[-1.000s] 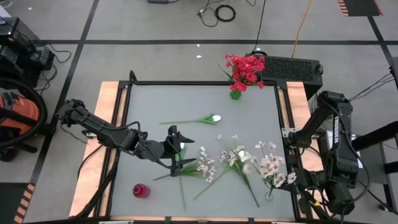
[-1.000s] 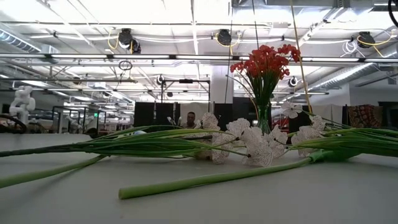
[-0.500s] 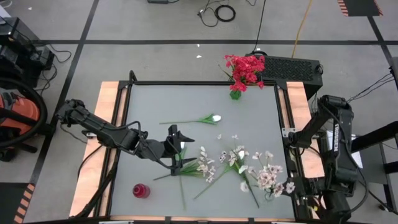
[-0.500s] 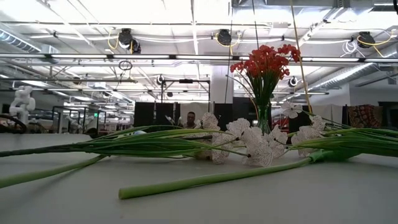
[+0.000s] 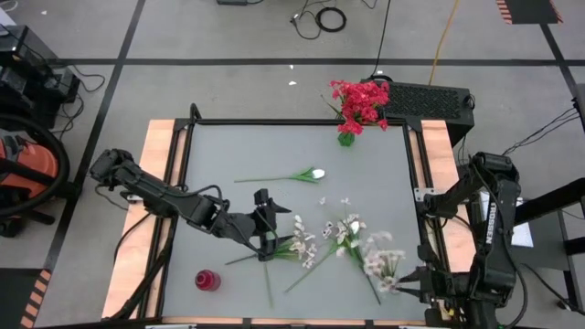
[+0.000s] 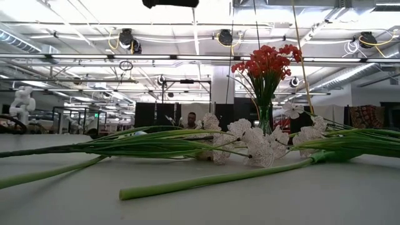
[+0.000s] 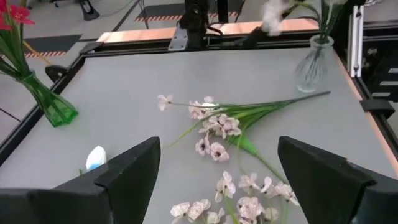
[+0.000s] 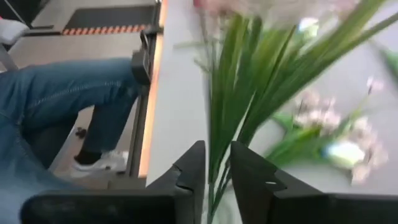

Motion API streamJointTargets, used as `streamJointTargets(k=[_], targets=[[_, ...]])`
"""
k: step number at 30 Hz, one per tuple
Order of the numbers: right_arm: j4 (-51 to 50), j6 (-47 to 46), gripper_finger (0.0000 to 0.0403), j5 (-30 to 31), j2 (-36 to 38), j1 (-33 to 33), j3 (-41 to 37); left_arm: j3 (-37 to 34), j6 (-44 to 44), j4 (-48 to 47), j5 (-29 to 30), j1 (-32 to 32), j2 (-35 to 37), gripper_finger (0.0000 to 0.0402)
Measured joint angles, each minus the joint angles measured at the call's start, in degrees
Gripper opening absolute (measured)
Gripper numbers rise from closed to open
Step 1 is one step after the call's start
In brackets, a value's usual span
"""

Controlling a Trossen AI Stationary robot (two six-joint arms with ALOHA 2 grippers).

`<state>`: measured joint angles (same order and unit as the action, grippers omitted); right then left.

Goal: Sort flowers into vase by color
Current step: Put the left white flowers into the transparent vase, then put the right white flowers into the transparent vase

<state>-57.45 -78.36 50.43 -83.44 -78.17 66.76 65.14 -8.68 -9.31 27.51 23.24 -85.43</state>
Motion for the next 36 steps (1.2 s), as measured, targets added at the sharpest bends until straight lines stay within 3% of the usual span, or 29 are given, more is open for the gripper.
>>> streamJointTargets(k=[15, 20, 25, 28, 33, 36], targets=[[-1.64, -12.90, 0.0165, -11.89, 10.11, 0.05, 0.02, 0.00, 0.04, 1.49, -1.19, -1.18, -6.07, 0.0328], [-3.68, -13.10, 0.0160, -14.73, 14.25, 0.09, 0.02, 0.00, 0.29, 6.11, -7.44, -1.71, -11.64, 0.0328], [-10.44, -17.58, 0.0144, -15.04, 17.83, 0.09, 0.02, 0.00, 0.79, 14.93, -8.94, -2.88, -17.28, 0.0328], [-16.48, -23.24, 0.0134, -14.63, 18.95, 0.12, 0.02, 0.09, 2.54, 20.80, -9.02, -4.19, -19.95, 0.0328], [-31.69, -39.08, 0.0121, -15.00, 18.52, 1.85, 0.04, 4.02, 3.41, 20.33, -10.49, -5.93, -24.22, 0.0328], [-31.96, -41.26, 0.0115, -15.44, 19.25, 4.42, -0.78, 5.83, 3.62, 18.67, -11.68, -6.07, -26.40, 0.0328]])
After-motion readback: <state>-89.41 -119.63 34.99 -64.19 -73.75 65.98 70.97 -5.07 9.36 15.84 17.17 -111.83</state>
